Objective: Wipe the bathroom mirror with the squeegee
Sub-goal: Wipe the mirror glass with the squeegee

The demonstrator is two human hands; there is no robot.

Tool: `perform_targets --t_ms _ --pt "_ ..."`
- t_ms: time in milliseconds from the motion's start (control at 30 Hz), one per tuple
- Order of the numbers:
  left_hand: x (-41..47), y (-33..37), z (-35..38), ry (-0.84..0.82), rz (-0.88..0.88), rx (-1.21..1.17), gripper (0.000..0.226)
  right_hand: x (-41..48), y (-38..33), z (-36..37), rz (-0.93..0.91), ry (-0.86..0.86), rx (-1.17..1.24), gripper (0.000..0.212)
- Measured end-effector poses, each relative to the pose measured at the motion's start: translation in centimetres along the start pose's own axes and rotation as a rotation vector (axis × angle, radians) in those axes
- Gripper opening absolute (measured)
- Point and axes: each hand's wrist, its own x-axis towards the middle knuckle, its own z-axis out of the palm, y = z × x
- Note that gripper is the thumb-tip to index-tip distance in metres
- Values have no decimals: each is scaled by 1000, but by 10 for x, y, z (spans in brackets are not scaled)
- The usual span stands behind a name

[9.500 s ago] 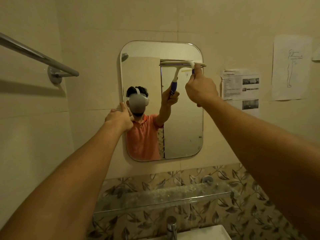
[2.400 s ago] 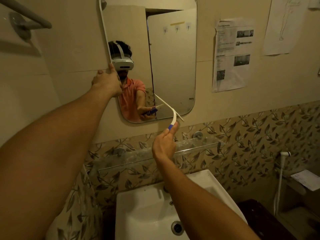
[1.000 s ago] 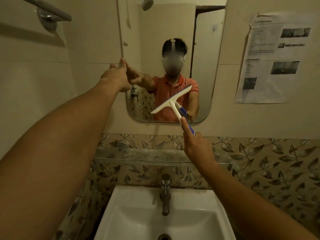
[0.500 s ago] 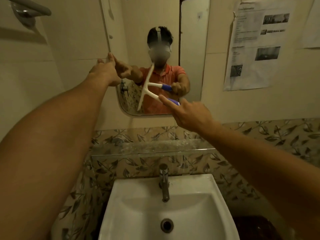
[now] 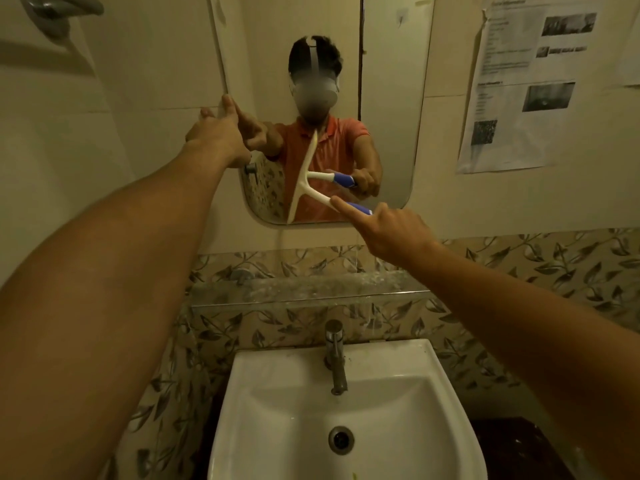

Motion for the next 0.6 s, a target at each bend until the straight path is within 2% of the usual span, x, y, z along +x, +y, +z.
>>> perform_targets --t_ms 300,600 --pt "-5 3 0 -15 -41 -4 103 -44 36 9 68 -77 -44 79" --pt "-9 -1 -2 -26 1 6 103 -63 39 10 130 -126 -11 82"
